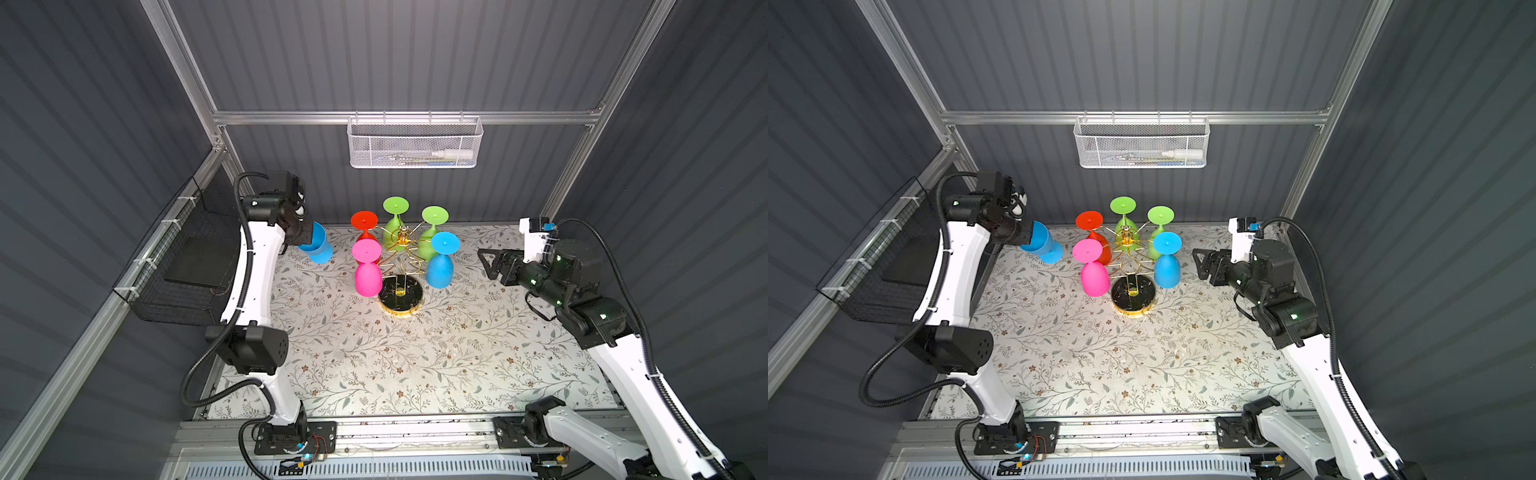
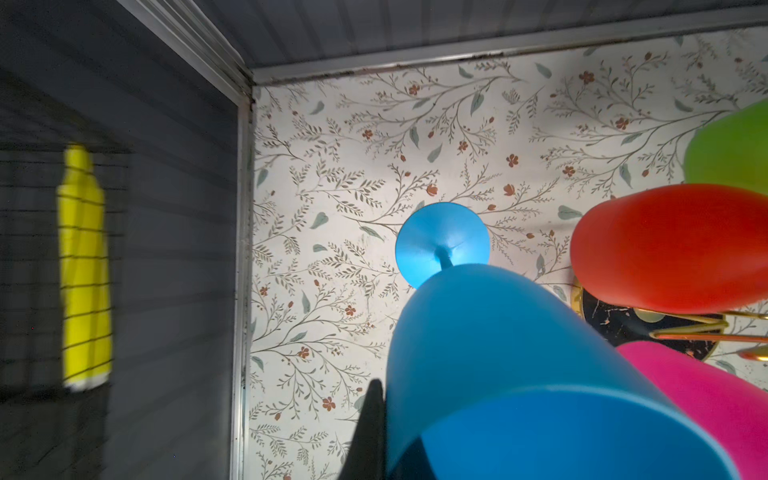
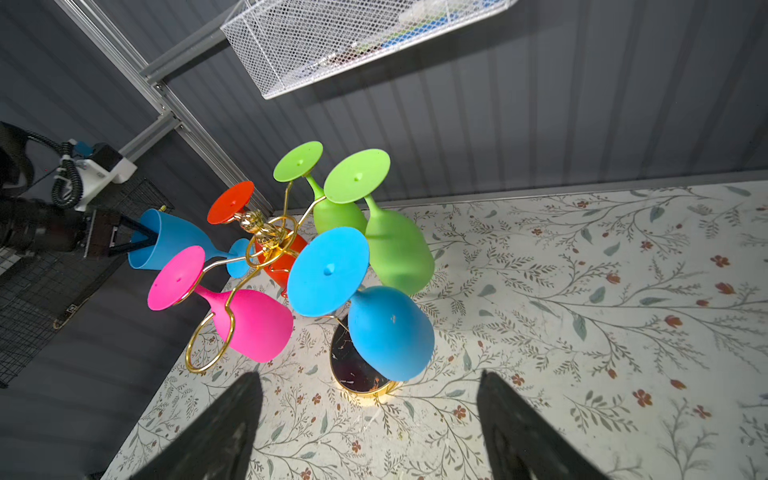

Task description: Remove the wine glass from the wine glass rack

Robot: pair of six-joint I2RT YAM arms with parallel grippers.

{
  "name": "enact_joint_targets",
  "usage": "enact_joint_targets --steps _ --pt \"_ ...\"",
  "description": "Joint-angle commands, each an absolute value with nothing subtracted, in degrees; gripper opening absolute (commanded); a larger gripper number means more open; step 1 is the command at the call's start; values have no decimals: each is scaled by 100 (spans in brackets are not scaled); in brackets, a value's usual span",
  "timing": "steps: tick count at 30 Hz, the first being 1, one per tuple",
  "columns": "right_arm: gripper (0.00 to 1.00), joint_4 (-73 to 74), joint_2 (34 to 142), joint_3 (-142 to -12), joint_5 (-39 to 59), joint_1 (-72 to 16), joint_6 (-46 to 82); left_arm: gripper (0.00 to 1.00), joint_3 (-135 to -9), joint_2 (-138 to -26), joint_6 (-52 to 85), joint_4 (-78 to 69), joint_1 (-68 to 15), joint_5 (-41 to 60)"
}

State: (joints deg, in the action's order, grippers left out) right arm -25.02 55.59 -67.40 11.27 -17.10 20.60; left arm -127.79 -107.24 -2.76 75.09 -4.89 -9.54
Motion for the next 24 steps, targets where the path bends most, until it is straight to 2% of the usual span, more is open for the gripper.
enact_joint_targets --steps 1,14,24 --pt "82 -2599 5596 -6677 1368 -1631 2100 0 -13304 -11052 -270 7823 -426 -847" --pt "79 -2712 5913 -6661 1540 -1521 2125 0 -13864 -12480 -261 8029 -352 -931" --pt "77 -2658 6060 -6721 1670 -1460 2198 0 -13816 -12983 -249 7922 -240 -866"
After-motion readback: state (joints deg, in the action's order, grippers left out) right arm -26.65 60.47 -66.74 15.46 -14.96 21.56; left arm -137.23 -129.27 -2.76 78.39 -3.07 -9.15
